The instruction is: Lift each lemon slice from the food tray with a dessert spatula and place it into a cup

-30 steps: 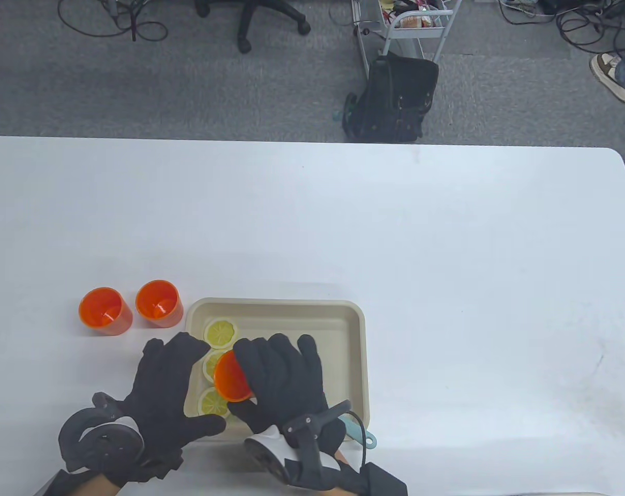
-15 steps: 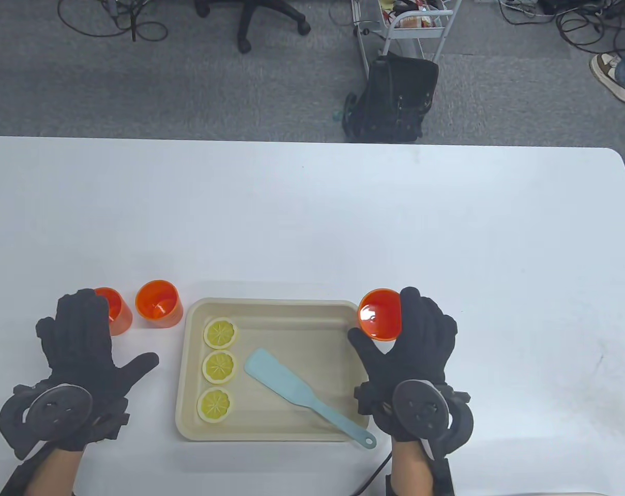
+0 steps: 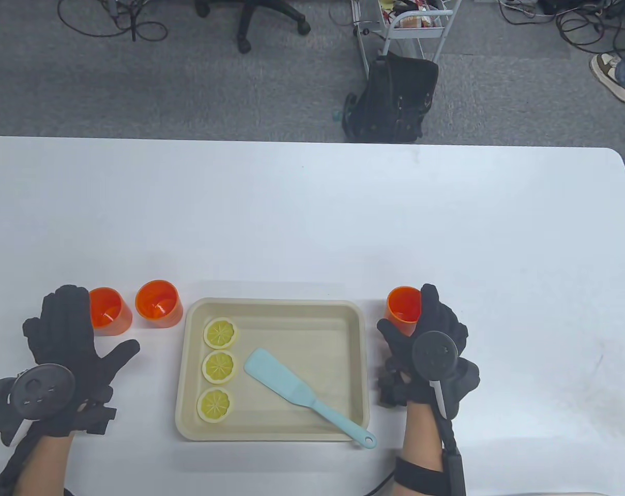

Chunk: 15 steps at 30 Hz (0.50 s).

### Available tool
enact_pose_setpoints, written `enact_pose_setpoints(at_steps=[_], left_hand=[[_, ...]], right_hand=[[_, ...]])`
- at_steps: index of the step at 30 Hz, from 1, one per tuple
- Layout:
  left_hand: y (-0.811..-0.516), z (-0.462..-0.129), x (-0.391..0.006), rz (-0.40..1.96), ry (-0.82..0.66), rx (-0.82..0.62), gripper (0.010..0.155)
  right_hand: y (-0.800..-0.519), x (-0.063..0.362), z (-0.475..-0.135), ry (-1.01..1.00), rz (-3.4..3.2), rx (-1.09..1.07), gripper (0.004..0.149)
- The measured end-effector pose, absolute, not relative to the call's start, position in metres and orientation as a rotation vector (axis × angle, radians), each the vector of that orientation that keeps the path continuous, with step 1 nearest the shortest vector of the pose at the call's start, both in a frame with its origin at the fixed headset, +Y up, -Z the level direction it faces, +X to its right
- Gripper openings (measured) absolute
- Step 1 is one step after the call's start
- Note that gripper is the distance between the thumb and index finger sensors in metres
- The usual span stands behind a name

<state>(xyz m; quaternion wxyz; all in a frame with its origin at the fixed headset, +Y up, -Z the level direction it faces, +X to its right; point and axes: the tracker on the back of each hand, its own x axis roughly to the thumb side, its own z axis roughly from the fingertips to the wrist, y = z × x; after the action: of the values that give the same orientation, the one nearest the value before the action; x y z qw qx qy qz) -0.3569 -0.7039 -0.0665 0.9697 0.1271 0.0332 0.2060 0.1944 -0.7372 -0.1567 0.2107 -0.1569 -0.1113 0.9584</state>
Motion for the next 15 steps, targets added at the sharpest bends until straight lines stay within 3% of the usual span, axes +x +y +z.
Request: enact_pose_setpoints(at_steps=[15], left_hand=[[-0.71, -0.07, -0.361, 0.42, 0.092, 0.22, 0.11]], right_hand=[[-0.754, 0.189, -0.165, -0.187, 2.779, -0.466, 0.094]])
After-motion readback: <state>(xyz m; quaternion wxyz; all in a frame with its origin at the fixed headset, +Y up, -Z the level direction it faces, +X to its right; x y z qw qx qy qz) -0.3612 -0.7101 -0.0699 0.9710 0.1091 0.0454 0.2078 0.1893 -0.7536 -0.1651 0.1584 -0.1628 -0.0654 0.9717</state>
